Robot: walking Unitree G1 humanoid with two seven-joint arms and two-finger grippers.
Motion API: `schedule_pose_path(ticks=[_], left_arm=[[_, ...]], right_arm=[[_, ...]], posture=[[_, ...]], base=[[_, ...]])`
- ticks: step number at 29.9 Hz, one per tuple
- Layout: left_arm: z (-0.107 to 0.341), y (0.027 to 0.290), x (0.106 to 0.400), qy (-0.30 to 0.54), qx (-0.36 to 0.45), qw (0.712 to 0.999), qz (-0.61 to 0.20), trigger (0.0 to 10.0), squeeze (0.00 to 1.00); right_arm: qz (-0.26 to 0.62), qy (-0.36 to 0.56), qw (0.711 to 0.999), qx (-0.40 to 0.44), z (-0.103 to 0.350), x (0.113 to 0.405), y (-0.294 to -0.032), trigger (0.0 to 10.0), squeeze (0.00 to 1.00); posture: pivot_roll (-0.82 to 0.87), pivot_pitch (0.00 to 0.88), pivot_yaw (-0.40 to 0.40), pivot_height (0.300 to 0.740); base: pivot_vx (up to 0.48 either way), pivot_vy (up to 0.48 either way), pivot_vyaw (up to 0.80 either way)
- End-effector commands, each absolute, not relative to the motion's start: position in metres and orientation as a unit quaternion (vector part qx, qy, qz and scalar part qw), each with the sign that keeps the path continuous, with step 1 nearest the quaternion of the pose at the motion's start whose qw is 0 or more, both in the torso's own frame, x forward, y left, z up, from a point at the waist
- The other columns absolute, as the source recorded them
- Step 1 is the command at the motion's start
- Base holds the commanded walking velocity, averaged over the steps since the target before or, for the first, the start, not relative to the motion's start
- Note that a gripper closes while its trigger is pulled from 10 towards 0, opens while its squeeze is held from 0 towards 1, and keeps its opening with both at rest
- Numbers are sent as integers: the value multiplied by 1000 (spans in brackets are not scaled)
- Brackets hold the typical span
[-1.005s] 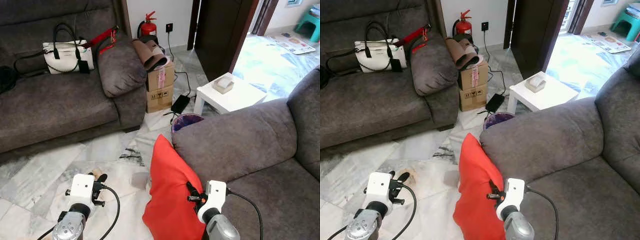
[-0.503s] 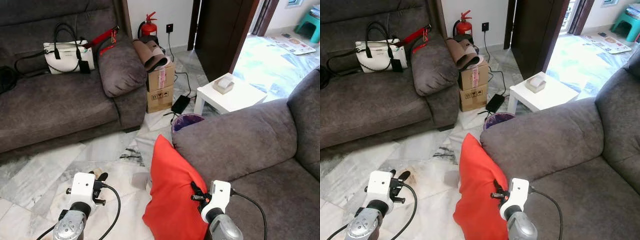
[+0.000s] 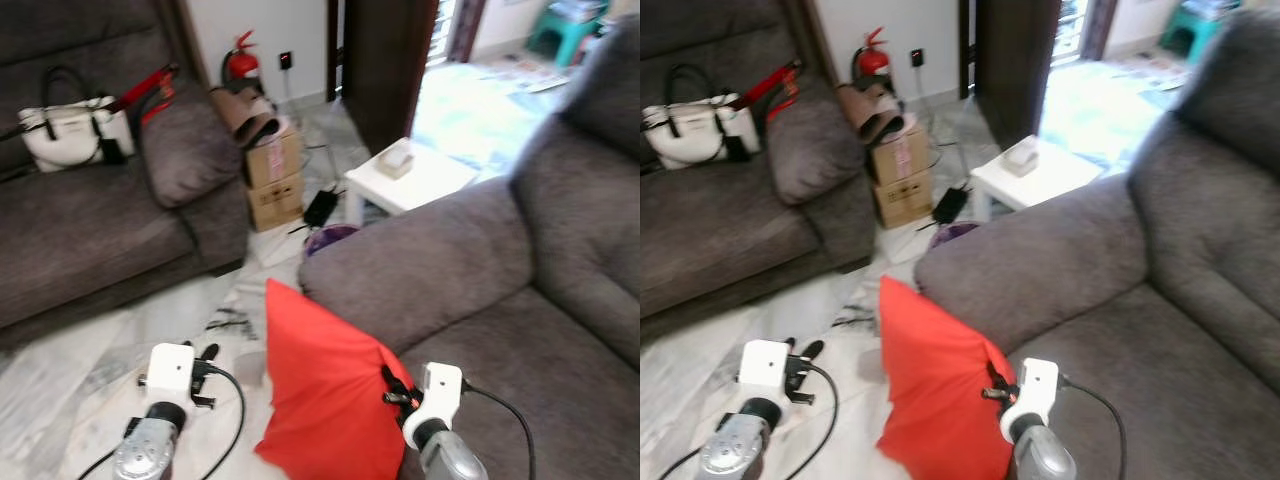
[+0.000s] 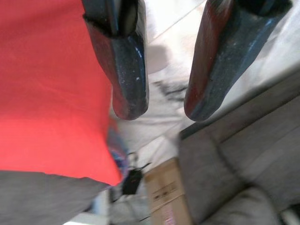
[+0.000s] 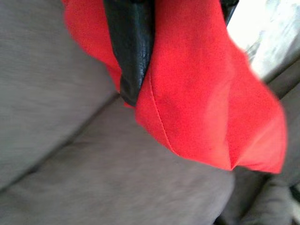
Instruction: Move the pillow to the sofa from floor
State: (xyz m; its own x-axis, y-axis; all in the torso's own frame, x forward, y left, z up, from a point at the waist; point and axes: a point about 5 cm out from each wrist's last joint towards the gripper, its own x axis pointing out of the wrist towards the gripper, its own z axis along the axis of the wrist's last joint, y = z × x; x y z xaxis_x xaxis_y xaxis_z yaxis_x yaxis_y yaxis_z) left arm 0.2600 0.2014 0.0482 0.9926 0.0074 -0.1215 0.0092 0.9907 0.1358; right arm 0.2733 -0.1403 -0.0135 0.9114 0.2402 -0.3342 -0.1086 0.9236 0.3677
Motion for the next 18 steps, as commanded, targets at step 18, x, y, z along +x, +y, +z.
schedule_pose_path(ticks=[18], left_arm=[[43,208,254,68,61,996,7,10000,0]], right_arm=[[53,137,976,158,2,284,-160,10000,0]], posture=[[101,114,21,740]], base=[[0,0,-800]])
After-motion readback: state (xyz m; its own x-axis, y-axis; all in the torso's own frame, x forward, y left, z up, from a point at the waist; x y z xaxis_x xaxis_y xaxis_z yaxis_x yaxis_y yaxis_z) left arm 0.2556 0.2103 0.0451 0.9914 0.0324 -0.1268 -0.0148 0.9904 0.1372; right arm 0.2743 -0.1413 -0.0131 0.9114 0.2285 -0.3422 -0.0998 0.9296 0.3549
